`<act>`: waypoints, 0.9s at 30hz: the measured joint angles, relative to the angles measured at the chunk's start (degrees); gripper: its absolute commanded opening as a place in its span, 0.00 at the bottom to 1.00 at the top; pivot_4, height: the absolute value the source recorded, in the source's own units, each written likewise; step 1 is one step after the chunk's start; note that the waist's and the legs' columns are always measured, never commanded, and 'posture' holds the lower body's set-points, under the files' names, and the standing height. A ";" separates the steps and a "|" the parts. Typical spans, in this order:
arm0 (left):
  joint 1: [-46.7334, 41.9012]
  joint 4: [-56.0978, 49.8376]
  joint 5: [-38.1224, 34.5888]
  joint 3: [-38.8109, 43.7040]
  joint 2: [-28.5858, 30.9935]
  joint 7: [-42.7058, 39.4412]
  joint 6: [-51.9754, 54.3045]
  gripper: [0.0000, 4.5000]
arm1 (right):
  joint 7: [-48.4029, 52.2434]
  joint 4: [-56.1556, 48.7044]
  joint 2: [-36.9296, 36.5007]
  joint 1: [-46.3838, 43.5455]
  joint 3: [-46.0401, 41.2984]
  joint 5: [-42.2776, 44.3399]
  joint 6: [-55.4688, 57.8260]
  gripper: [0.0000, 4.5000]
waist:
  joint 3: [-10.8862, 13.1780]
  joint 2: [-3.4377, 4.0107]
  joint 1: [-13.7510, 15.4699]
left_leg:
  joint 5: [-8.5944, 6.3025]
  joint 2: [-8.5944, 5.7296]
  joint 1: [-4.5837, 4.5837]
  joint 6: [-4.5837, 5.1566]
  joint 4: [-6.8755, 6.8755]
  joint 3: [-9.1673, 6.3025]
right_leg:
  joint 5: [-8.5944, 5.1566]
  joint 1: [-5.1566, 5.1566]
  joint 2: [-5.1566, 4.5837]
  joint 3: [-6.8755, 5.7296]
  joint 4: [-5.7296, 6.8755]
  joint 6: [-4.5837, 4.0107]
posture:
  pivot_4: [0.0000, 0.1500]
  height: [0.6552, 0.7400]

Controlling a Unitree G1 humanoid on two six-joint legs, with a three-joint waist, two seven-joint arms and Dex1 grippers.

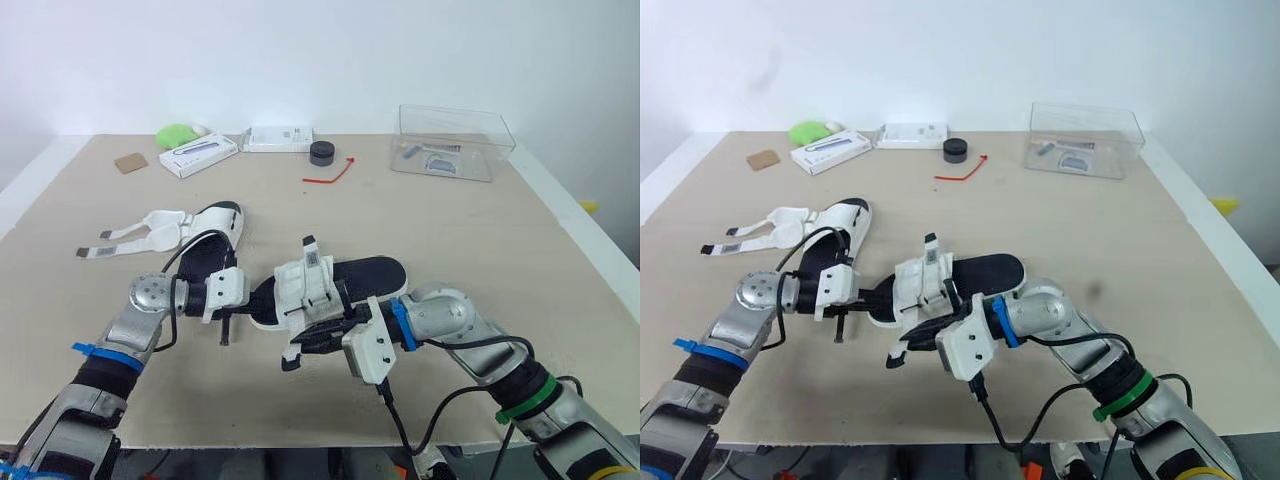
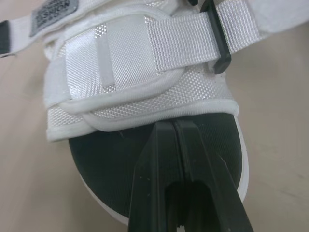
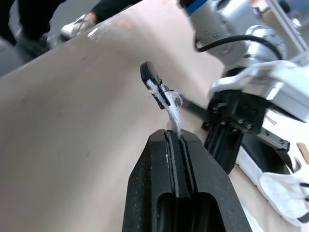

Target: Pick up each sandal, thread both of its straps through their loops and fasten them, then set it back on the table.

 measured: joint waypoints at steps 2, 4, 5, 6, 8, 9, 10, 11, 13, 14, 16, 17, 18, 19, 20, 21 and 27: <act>-0.85 1.79 0.17 -0.09 -0.42 -0.14 -1.38 0.00 | -0.02 -1.31 0.87 0.00 -0.74 1.02 4.50 0.01 | 0.01 0.00 0.19 | 0.02 0.02 0.00 -0.01 0.02 0.03 | 0.02 -0.01 0.02 -0.03 0.00 -0.01 | 1.00 1.00; -1.23 2.69 0.29 -0.22 -0.49 -0.31 -2.57 0.00 | -0.10 -2.64 1.54 0.00 -1.47 2.32 8.87 0.01 | 0.00 0.00 0.20 | 0.02 0.04 0.00 -0.01 0.02 0.05 | 0.03 -0.01 0.04 -0.03 0.00 -0.02 | 1.00 1.00; -1.45 3.15 0.33 -0.32 -0.51 -0.47 -3.10 0.00 | -0.26 -3.33 2.24 -0.02 -1.87 3.11 12.13 0.01 | 0.00 0.00 0.24 | 0.02 0.05 0.00 -0.01 0.02 0.04 | 0.04 -0.01 0.05 -0.03 0.00 -0.02 | 1.00 1.00; -1.58 3.47 0.36 -0.33 -0.51 -0.61 -3.48 0.00 | -0.69 -3.67 3.15 -0.11 -2.23 4.05 15.20 0.01 | 0.00 0.00 0.24 | 0.02 0.07 0.00 -0.01 0.02 0.04 | 0.06 -0.01 0.06 -0.02 0.00 -0.02 | 1.00 1.00; -1.73 3.67 0.39 -0.30 -0.57 -0.71 -3.79 0.00 | -2.17 -3.89 5.70 -1.16 -3.02 6.01 22.63 0.01 | 0.01 0.01 0.25 | 0.03 0.10 0.00 -0.02 0.03 0.03 | 0.12 -0.02 0.08 -0.02 0.01 -0.03 | 1.00 1.00; -1.73 3.64 0.39 -0.27 -0.64 -0.67 -3.79 0.00 | -2.81 -3.87 6.64 -1.96 -3.48 6.64 25.30 0.01 | 0.02 0.03 0.29 | 0.04 0.11 0.00 -0.02 0.03 0.02 | 0.12 -0.03 0.08 -0.03 0.01 -0.05 | 1.00 1.00; -1.66 3.63 0.39 -0.20 -0.75 -0.49 -3.79 0.00 | -4.13 -3.19 8.15 -4.27 -4.42 7.42 30.31 0.01 | 0.02 0.03 0.31 | 0.06 0.12 0.00 -0.02 0.03 0.02 | 0.14 -0.03 0.08 -0.04 0.02 -0.10 | 1.00 1.00; -1.64 3.59 0.46 -0.22 -0.88 -0.25 -3.77 0.00 | -4.79 -2.56 8.68 -5.57 -5.08 7.64 32.50 0.01 | 0.02 0.03 0.40 | 0.09 0.12 0.00 -0.02 0.03 0.02 | 0.14 -0.03 0.08 -0.07 0.01 -0.14 | 1.00 1.00; -1.31 3.37 0.48 -0.26 -1.23 0.08 -3.77 0.00 | -6.10 -0.98 9.55 -7.37 -6.83 8.20 37.36 0.01 | 0.02 0.02 0.45 | 0.09 0.12 0.00 -0.02 0.03 0.00 | 0.13 -0.03 0.07 -0.15 0.01 -0.16 | 1.00 1.00; -1.20 3.24 0.48 -0.25 -1.24 0.15 -3.77 0.00 | -6.42 -0.53 9.77 -7.64 -7.11 8.33 38.52 0.01 | 0.02 0.02 0.46 | 0.09 0.12 -0.01 -0.02 0.03 -0.01 | 0.13 -0.02 0.06 -0.15 0.01 -0.15 | 1.00 1.00; -0.91 2.70 0.48 -0.17 -1.25 0.32 -3.75 0.00 | -7.74 1.94 10.90 -8.31 -8.28 8.45 42.50 0.01 | 0.02 0.03 0.47 | 0.09 0.12 -0.04 -0.02 0.01 -0.01 | 0.21 -0.04 0.06 -0.14 0.01 -0.17 | 1.00 1.00; -0.86 2.56 0.48 -0.15 -1.24 0.34 -3.74 0.00 | -7.90 2.52 11.00 -8.48 -8.33 8.45 43.17 0.01 | 0.02 0.03 0.47 | 0.09 0.12 -0.06 -0.02 0.00 -0.02 | 0.30 -0.05 0.06 -0.14 0.01 -0.22 | 1.00 1.00; -0.70 2.40 0.48 -0.12 -1.24 0.35 -3.73 0.00 | -8.03 3.76 11.33 -9.08 -8.35 8.43 44.37 0.01 | 0.02 0.03 0.46 | 0.08 0.12 -0.06 -0.02 -0.01 -0.02 | 0.30 -0.07 0.07 -0.15 0.01 -0.21 | 1.00 1.00; -0.35 2.16 0.48 -0.03 -1.23 0.51 -3.54 0.00 | -8.84 7.69 12.46 -11.58 -8.40 8.23 47.05 0.01 | 0.03 0.04 0.44 | 0.09 0.11 -0.10 -0.02 -0.01 -0.04 | 0.31 -0.10 0.07 -0.16 0.01 -0.20 | 1.00 1.00; -0.23 2.00 0.48 0.00 -1.23 0.67 -3.42 0.00 | -9.02 8.57 12.69 -12.19 -8.52 8.22 47.81 0.01 | 0.03 0.04 0.46 | 0.09 0.11 -0.12 -0.02 -0.01 -0.10 | 0.30 -0.09 0.07 -0.17 0.01 -0.20 | 1.00 1.00; 0.07 1.79 0.47 0.10 -1.23 0.92 -3.28 0.00 | -9.05 9.52 13.13 -12.81 -8.52 8.17 48.68 0.01 | 0.03 0.04 0.46 | 0.09 0.11 -0.12 -0.02 -0.01 -0.11 | 0.30 -0.10 0.08 -0.17 0.01 -0.20 | 1.00 1.00; 0.75 0.76 0.46 0.23 -1.25 1.48 -2.56 0.00 | -9.12 16.96 14.32 -15.40 -8.19 5.49 47.68 0.01 | 0.04 0.06 0.43 | 0.09 0.10 -0.14 -0.02 -0.01 -0.11 | 0.19 -0.11 0.09 -0.20 0.00 0.00 | 1.00 1.00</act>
